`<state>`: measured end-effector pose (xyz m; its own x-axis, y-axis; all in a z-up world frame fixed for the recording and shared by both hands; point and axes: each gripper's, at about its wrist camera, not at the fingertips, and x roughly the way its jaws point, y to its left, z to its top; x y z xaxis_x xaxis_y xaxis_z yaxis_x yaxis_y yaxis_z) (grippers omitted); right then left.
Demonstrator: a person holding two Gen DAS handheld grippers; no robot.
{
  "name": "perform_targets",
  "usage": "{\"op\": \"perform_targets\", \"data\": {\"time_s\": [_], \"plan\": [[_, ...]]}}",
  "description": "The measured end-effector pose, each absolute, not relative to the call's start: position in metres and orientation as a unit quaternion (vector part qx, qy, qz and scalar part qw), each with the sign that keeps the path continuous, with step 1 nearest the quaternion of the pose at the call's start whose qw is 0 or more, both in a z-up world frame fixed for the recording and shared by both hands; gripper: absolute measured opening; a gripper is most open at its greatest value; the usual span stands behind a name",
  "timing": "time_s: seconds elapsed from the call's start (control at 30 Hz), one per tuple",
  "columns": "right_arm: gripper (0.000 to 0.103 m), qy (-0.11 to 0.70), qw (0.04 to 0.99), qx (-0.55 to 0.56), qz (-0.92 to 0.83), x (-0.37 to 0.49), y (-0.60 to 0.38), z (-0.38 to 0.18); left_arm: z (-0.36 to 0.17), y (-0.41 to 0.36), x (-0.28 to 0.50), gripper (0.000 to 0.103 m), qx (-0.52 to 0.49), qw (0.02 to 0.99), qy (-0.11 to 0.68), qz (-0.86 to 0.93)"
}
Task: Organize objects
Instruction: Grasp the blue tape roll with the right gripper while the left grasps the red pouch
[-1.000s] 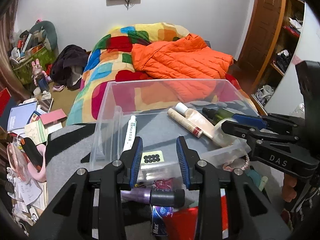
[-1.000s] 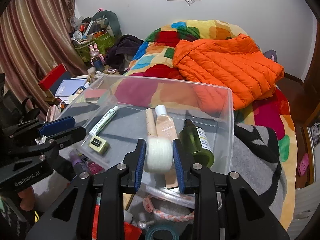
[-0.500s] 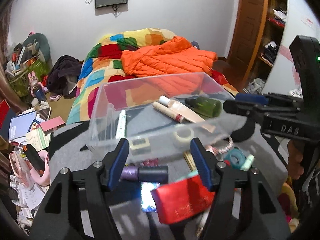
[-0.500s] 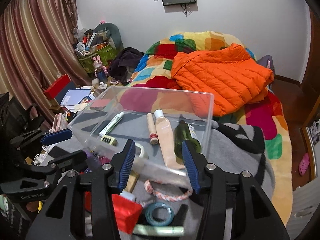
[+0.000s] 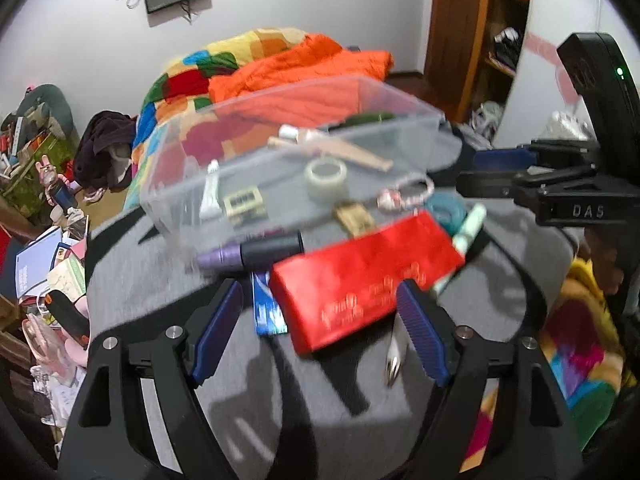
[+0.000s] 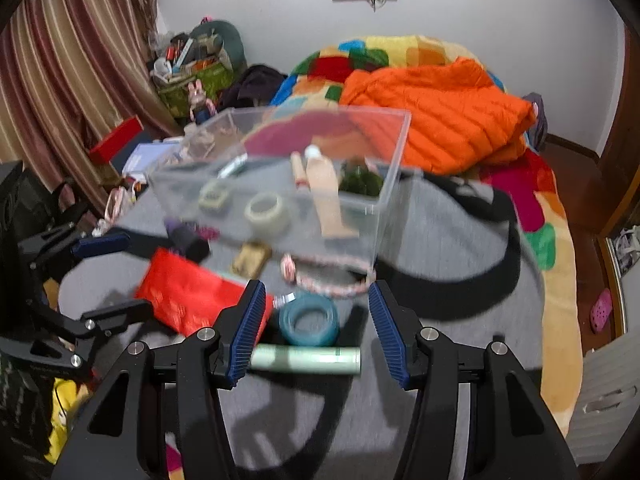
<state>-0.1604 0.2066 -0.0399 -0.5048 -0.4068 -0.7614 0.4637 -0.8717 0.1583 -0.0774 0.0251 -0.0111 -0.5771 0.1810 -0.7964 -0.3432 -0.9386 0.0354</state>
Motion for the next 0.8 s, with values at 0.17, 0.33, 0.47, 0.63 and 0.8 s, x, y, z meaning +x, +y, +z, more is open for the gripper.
{"op": "perform_targets", "data": {"time_s": [0.17,0.33,0.47,0.63,0.8], "plan": [[0.050,0.037,0.248,0.454,-0.855,-0.155,0.211,-0.059,-0.027,0.021,-0.070,0.080,-0.453,0.150,0.112,0.872],[0.050,0.040,0.245,0.465,-0.850,-0.156,0.211,-0.071,-0.037,0.022,-0.080,0.080,-0.463,0.138,0.120,0.867],[0.050,0.038,0.248,0.466,-0.849,-0.161,0.208,-0.073,-0.035,0.028,-0.089,0.080,-0.454,0.148,0.118,0.870],[0.050,0.061,0.252,0.462,-0.848,-0.162,0.198,-0.075,-0.035,0.040,-0.101,0.081,-0.450,0.165,0.125,0.869],[0.047,0.059,0.258,0.463,-0.846,-0.165,0.196,-0.078,-0.041,0.045,-0.114,0.082,-0.456,0.168,0.133,0.864]]}}
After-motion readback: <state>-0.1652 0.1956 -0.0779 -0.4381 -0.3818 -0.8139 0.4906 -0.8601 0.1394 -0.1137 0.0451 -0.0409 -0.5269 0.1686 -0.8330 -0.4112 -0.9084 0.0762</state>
